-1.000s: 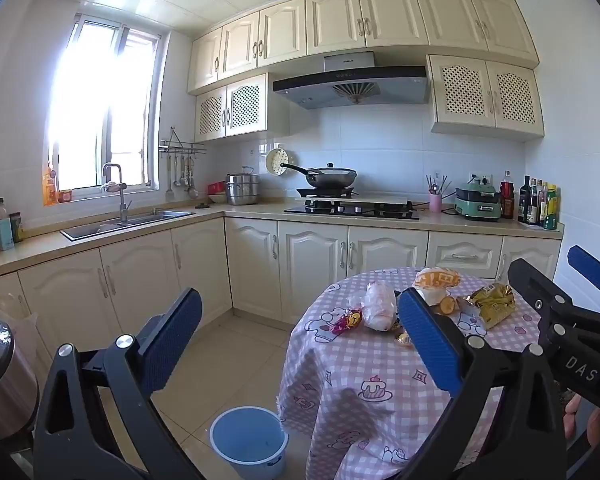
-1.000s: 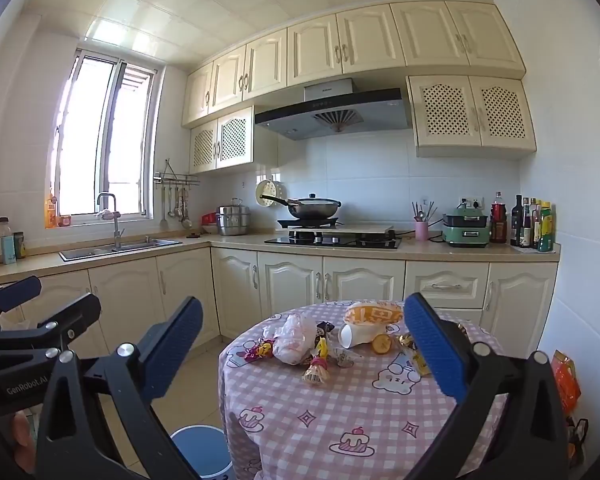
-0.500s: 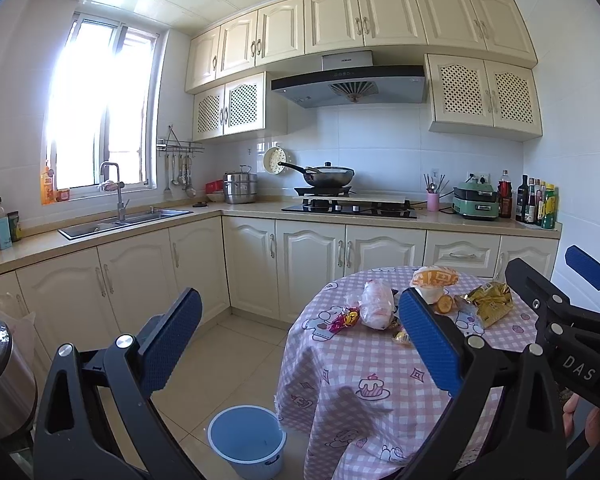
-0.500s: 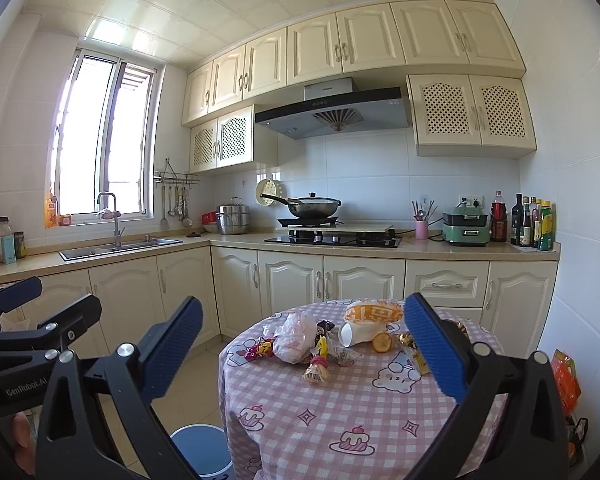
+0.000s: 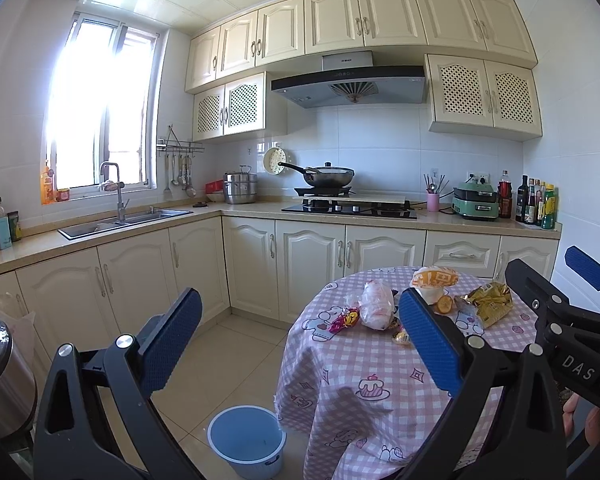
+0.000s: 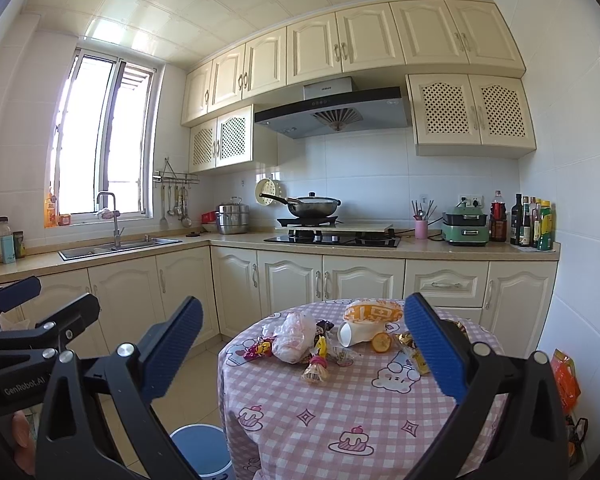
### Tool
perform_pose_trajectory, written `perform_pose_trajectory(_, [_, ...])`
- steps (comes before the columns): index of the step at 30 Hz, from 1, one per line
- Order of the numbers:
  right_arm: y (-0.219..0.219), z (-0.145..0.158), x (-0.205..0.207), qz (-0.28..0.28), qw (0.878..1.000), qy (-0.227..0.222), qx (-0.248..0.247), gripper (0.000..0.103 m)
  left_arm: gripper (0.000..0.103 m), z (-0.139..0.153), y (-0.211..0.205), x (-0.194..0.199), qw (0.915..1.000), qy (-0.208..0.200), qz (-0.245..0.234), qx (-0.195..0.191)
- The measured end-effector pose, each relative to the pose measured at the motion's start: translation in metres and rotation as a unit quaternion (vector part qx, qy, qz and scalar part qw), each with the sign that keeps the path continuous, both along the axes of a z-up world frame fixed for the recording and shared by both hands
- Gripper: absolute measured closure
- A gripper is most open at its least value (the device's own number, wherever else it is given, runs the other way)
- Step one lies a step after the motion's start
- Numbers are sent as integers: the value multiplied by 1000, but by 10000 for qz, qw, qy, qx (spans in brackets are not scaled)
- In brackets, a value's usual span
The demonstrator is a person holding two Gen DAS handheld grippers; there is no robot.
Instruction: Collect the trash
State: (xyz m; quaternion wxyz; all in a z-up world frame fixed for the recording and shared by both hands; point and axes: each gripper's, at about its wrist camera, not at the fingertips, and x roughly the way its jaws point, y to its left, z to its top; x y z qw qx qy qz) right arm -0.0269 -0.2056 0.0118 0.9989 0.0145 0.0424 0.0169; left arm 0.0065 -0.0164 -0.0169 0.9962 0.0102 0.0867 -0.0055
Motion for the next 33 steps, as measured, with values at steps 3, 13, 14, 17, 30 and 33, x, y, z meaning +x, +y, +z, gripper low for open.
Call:
perform_pose_trajectory(3, [0, -2, 0, -4, 10000, -5, -2, 4, 8, 0, 0, 0, 10000, 2, 2, -2])
perform_pose_trajectory(13, [0, -2, 0, 4, 10000, 8, -11, 4, 8, 1, 1, 0, 10000, 8, -2, 0])
perform_pose_trajectory(14, [-1, -3, 0, 4, 10000, 8, -10, 4, 8, 1, 1, 0, 10000, 8, -6, -2])
perform_pose_trajectory(17, [0, -2, 1, 1, 10000, 8, -13, 4, 8, 0, 0, 0, 10000, 7, -8, -1])
perform_pose_trajectory(30, [0, -3, 1, 3, 10000, 14, -10, 4, 8, 1, 1, -1, 10000, 21, -18, -4])
perform_pose_trajectory(33, [0, -3, 1, -2, 10000, 17, -14, 4, 8, 2, 1, 0, 10000, 24, -21, -3])
